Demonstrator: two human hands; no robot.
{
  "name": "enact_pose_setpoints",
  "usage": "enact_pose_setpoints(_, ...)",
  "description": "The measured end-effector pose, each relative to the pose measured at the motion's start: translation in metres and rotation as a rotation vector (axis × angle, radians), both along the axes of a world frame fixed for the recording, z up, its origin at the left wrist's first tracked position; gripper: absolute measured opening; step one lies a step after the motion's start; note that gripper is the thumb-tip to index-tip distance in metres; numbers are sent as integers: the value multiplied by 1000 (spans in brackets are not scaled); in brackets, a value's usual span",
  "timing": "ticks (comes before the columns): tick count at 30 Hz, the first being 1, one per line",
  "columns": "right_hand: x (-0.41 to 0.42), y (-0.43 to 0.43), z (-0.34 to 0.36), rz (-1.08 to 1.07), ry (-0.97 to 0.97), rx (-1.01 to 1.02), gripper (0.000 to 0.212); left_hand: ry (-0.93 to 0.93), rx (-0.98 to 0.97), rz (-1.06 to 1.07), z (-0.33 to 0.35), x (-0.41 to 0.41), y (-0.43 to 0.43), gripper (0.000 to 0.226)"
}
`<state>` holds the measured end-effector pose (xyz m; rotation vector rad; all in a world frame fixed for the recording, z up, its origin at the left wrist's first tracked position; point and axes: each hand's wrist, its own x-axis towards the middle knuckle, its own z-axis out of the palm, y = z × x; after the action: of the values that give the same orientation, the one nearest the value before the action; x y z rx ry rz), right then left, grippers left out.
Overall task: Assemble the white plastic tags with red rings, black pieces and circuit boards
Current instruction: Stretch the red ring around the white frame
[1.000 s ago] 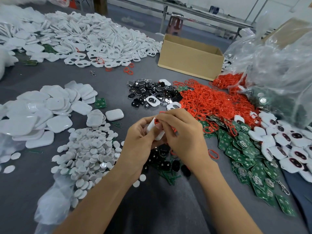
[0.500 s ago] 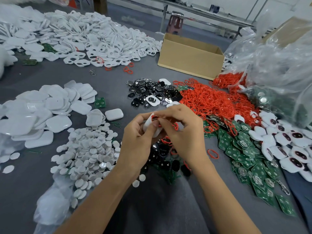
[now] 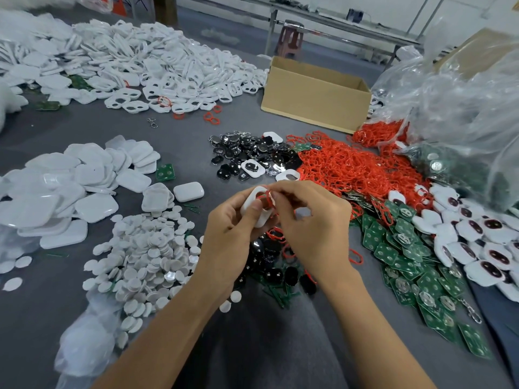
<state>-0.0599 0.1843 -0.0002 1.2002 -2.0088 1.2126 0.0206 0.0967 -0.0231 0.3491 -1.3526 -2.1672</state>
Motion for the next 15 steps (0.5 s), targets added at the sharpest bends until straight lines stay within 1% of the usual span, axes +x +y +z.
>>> enact_pose_setpoints(7, 2, -4, 1, 13, -40, -13, 10, 3, -63, 7, -1, 0, 1, 26)
enact_pose_setpoints(10, 3, -5, 1, 1, -44, -4, 12, 8, -59, -5, 0, 0, 1, 25)
enact_pose_setpoints(15, 3, -5, 0, -17, -34, 23, 13, 10, -123, 9, -1, 0, 2, 23)
